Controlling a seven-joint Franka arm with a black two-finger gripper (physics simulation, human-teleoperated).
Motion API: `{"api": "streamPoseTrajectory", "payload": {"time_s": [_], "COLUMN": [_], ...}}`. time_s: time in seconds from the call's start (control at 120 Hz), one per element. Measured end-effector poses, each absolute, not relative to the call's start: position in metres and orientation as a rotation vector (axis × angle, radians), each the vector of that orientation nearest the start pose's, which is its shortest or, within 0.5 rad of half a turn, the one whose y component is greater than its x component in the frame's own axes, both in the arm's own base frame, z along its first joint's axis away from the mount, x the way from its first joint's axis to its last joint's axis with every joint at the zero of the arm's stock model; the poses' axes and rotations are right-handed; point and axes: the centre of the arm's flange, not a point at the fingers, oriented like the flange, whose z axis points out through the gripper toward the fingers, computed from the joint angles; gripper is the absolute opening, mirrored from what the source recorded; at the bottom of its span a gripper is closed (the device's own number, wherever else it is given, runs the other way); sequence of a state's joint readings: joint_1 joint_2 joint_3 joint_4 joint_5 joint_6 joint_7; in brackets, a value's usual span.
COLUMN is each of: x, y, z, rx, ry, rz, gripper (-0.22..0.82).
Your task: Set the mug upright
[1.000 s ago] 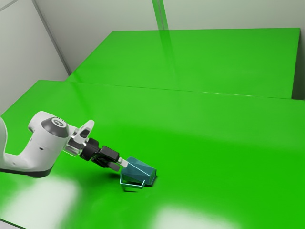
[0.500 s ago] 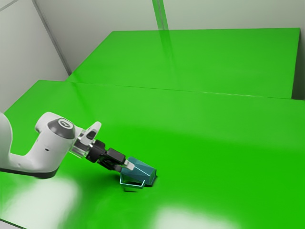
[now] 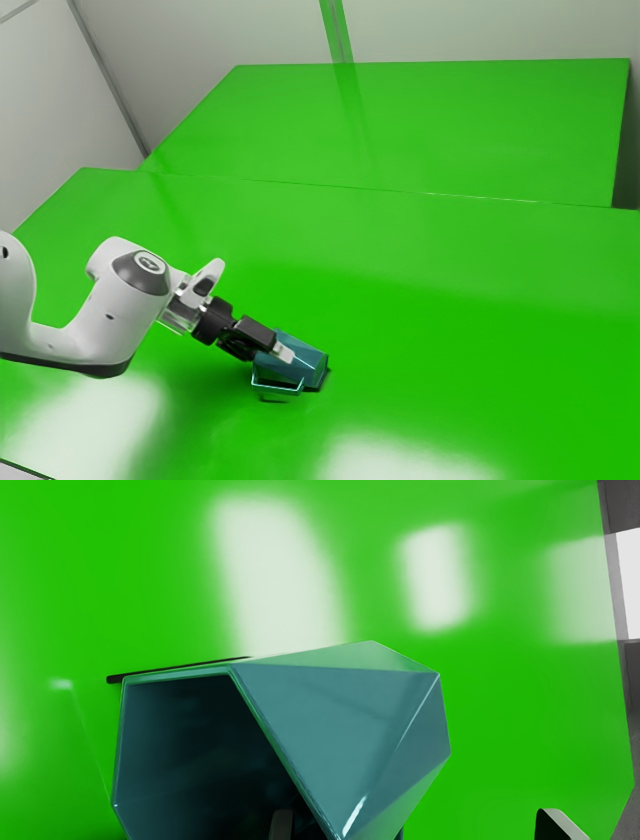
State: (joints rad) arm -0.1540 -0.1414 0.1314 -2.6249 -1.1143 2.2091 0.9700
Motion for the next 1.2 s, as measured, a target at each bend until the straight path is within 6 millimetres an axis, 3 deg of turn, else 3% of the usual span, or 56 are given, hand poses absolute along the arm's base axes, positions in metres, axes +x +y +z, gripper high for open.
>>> {"api": "streamPoseTrajectory", "payload": {"time_s": [0.667,0.867,1.2], "x": [0.409,0.41,0.421], "y": [-0.044,-0.05,-0.06], "z": [0.294,0.305,0.342], "rx": [2.316,2.315,2.322], "ry": [-0.196,-0.224,-0.331], "rz": [0.194,0.219,0.296], "gripper": [-0.05,-0.14,-0.15]}}
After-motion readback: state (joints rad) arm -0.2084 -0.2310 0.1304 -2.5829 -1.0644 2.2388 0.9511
